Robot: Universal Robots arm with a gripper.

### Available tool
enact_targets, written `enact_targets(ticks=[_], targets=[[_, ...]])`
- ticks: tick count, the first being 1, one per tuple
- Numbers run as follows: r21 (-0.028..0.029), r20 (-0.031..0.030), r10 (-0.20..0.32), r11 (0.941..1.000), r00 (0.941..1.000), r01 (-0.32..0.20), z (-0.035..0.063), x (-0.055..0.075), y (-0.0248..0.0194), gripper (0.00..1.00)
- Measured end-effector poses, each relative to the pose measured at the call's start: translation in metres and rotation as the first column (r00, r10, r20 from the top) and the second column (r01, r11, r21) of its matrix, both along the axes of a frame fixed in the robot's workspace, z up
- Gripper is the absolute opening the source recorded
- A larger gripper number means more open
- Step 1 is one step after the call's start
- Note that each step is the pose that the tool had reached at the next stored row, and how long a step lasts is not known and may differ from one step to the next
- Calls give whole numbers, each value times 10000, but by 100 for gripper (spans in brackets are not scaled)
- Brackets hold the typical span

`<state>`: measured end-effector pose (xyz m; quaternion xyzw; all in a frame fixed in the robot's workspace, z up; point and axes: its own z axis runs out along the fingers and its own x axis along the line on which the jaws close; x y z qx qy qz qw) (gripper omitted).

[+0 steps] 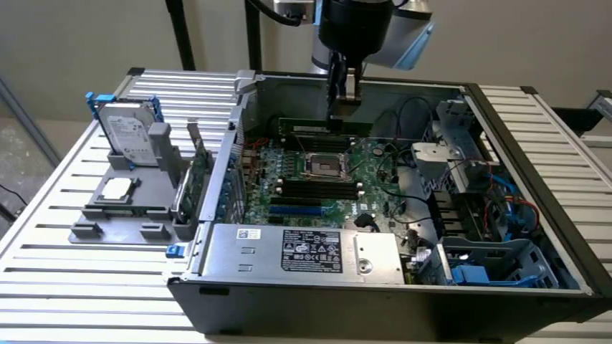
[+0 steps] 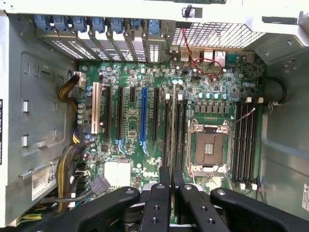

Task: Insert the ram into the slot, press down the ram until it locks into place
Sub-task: 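Insert the ram into the slot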

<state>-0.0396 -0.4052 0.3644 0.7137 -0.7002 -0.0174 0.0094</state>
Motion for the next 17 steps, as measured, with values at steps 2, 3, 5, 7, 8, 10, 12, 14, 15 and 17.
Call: enact_targets(ticks=[2,3,5,7,8,10,12,14,15,17], targets=[[0,0,12,10000,10000,-12,-36,0,0,13],[-1,-1,13,10000,10000,-13,-54,-1,0,13],[0,0,16,10000,10000,-16,-91,0,0,13],[-1,-1,21,10000,10000,-21,-126,0,0,13],[-1,0,25,10000,10000,-25,-144,0,0,13],[0,0,37,10000,10000,-37,-181,2,0,13],[0,0,51,10000,10000,-51,-218,5,0,13],[-1,0,64,10000,10000,-64,-254,9,0,13],[0,0,70,10000,10000,-70,-272,14,0,13],[0,-1,74,10000,10000,-74,-309,35,0,13]])
